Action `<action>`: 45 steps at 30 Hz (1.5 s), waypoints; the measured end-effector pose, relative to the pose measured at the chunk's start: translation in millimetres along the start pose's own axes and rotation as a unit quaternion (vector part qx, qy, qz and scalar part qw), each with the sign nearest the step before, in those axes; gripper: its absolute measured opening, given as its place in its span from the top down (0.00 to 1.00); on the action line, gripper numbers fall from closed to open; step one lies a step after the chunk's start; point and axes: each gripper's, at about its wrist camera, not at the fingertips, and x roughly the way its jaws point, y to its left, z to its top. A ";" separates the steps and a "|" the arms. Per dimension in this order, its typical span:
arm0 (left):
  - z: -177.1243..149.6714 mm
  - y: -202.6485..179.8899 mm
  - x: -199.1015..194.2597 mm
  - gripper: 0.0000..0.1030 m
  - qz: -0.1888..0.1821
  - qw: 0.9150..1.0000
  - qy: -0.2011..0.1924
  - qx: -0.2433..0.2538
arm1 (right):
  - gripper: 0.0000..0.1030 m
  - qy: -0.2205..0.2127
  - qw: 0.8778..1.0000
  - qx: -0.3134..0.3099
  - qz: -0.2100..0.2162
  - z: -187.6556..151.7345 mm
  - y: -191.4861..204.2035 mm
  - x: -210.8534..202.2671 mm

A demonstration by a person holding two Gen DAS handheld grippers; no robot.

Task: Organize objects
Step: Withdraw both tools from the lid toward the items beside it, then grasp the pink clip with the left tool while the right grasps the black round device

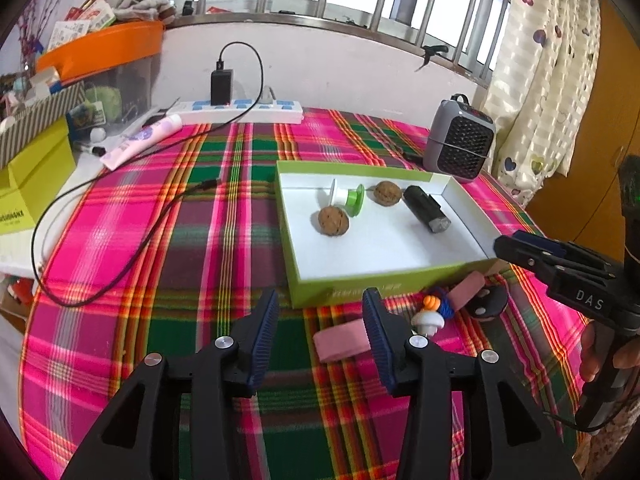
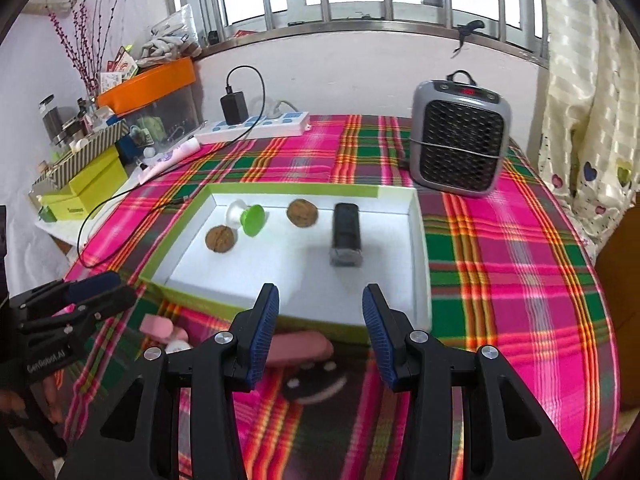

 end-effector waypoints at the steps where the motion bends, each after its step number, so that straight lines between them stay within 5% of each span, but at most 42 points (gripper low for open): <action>1: -1.7 0.7 -0.2 0.58 -0.002 1.000 0.000 -0.002 | 0.56 -0.001 1.000 0.000 -0.002 -2.6 -1.4 -1.7; 18: -21.6 -5.6 16.1 0.56 -0.022 0.999 0.027 0.010 | 0.56 0.017 1.000 0.011 0.000 -39.9 -12.3 -8.1; 35: -26.4 -13.7 23.2 0.56 -0.037 0.998 0.045 0.026 | 0.51 0.043 0.999 0.004 0.029 -41.2 -1.3 13.3; 45: -29.7 -21.1 22.3 0.56 -0.054 0.997 0.052 0.030 | 0.51 0.048 0.999 -0.013 0.005 -44.1 -3.0 12.5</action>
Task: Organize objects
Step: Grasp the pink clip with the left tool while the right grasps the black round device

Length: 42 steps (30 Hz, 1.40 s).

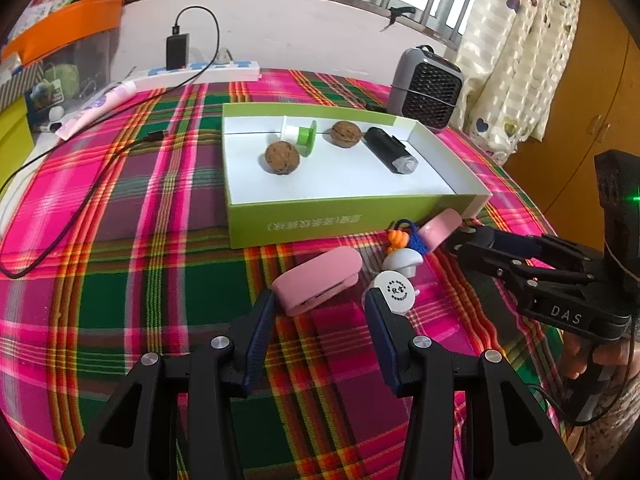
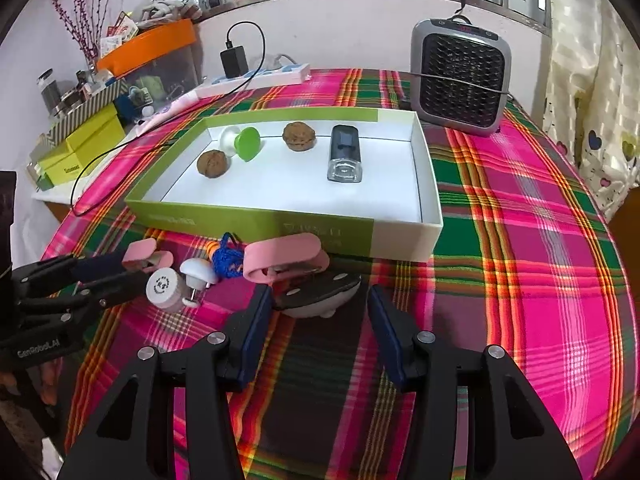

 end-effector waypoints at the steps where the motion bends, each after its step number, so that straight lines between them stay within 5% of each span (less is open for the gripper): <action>1: -0.2 -1.0 -0.4 0.56 -0.002 1.000 0.000 0.001 | 0.52 -0.001 1.000 -0.002 -0.002 0.0 0.2 -0.7; 7: -3.8 -3.5 -1.5 0.56 -0.027 1.000 0.008 -0.004 | 0.68 0.003 1.000 0.000 -0.003 -2.7 -2.7 -1.0; 13: -2.3 -3.5 -4.1 0.56 -0.011 1.000 0.001 0.002 | 0.77 -0.001 1.000 0.008 -0.006 -4.1 -8.3 -5.5; 21: 4.4 -0.7 0.6 0.56 0.006 1.000 0.002 0.010 | 0.76 0.000 0.999 0.034 0.003 -1.8 -15.7 -3.2; 25: 6.2 -2.7 6.2 0.56 0.009 1.000 0.007 0.017 | 0.58 0.005 0.999 0.037 0.006 -1.1 -16.4 3.0; 42: 15.8 -7.9 18.8 0.57 0.028 0.999 0.008 0.036 | 0.57 0.010 1.000 0.017 -0.009 6.7 -16.4 13.2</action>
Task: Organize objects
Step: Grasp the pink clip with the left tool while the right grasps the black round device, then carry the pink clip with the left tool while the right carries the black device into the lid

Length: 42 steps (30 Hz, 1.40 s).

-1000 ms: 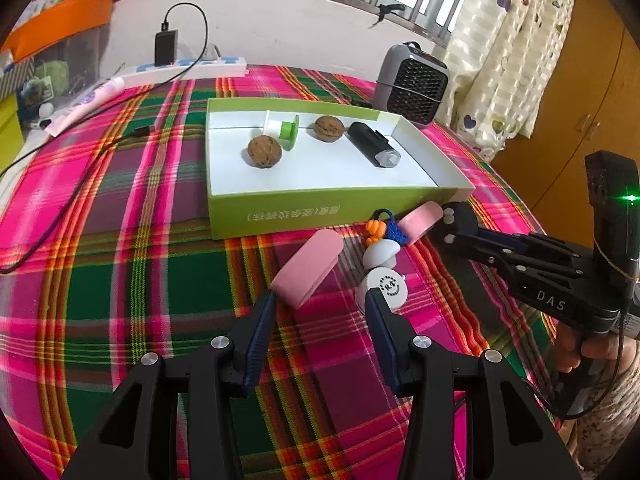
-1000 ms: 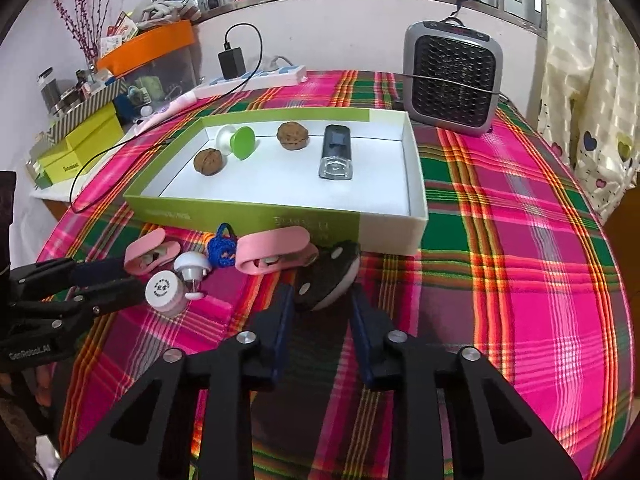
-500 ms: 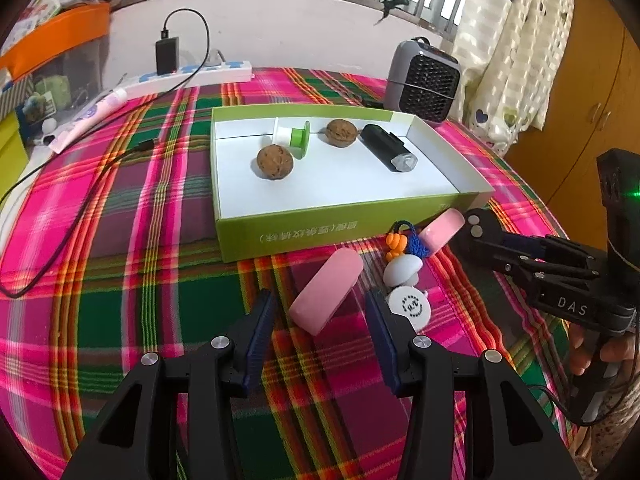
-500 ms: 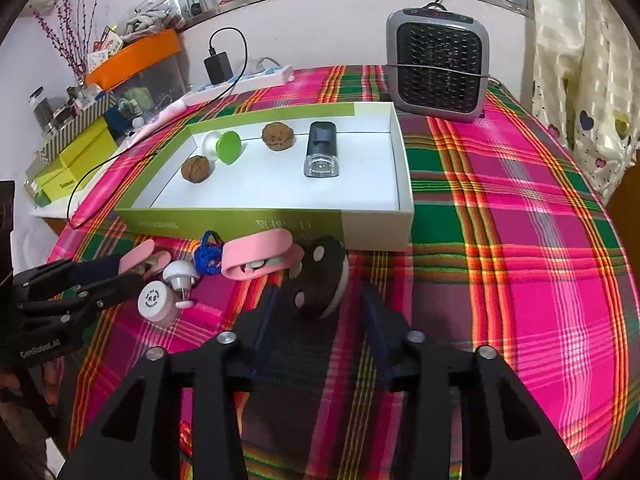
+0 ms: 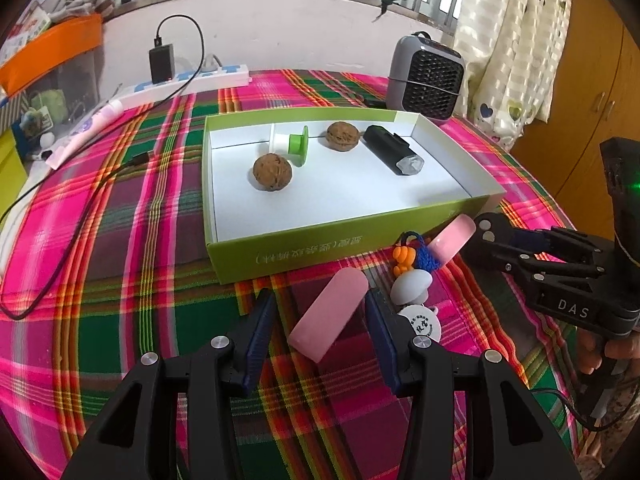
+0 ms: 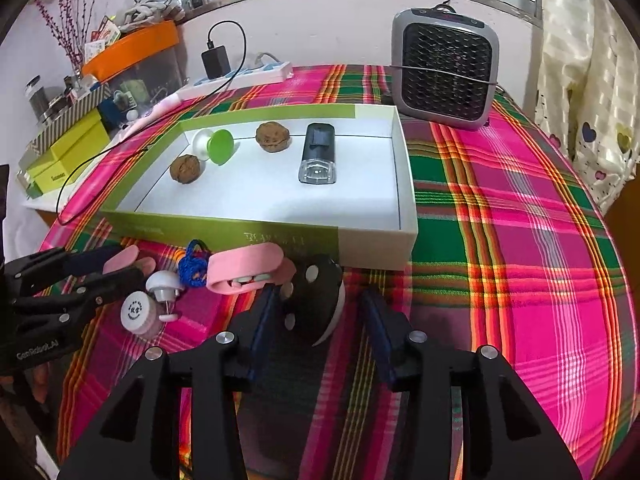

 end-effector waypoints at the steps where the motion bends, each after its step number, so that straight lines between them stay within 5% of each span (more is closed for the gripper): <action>1: 0.0 -0.6 0.1 0.57 0.002 1.000 0.000 0.001 | 0.59 0.000 1.000 0.001 0.001 0.0 -0.7 -0.1; 12: -0.9 -3.8 0.5 0.74 0.021 1.000 0.002 0.009 | 0.72 -0.001 1.000 -0.003 0.006 -0.6 0.9 -1.4; 22: -1.8 -4.8 0.2 0.84 0.027 1.000 0.002 0.010 | 0.72 -0.002 1.000 0.000 0.008 -0.6 0.1 -1.0; 42: -1.7 -4.8 0.1 0.85 0.029 1.000 0.002 0.010 | 0.72 -0.001 1.000 -0.003 0.012 -1.6 0.5 -1.7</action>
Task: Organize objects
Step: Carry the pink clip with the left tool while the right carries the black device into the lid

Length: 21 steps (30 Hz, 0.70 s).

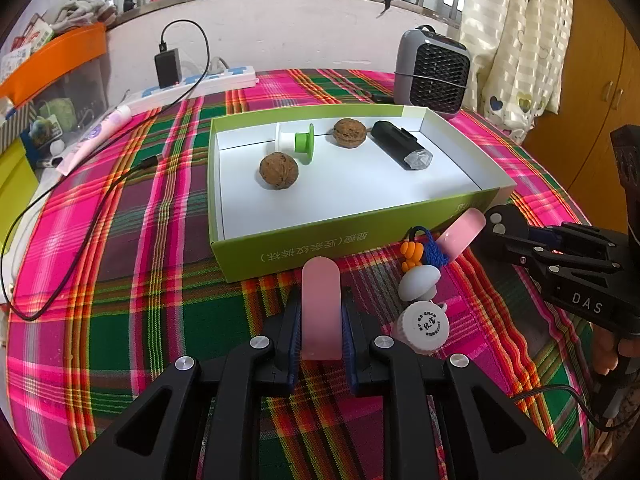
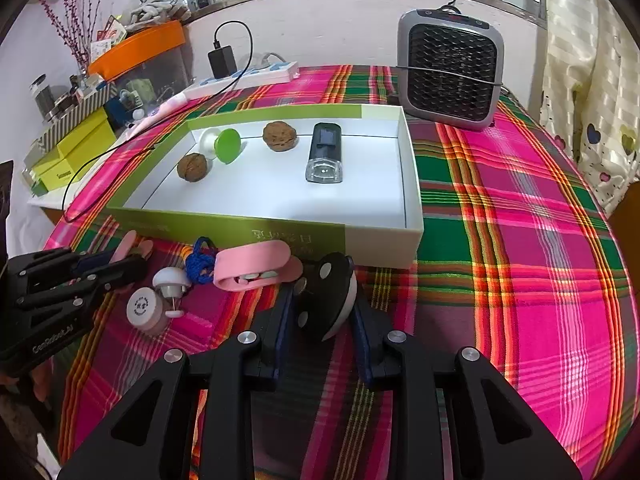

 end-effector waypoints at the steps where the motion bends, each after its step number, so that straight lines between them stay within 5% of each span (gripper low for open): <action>1: -0.1 -0.1 0.0 0.85 0.000 1.000 0.000 0.000 | 0.73 0.000 1.000 0.000 0.000 -0.1 0.0 0.0; 21: 0.7 1.1 -6.0 0.85 0.000 1.000 -0.006 -0.004 | 0.72 -0.005 1.000 -0.003 0.009 0.0 2.8 -4.6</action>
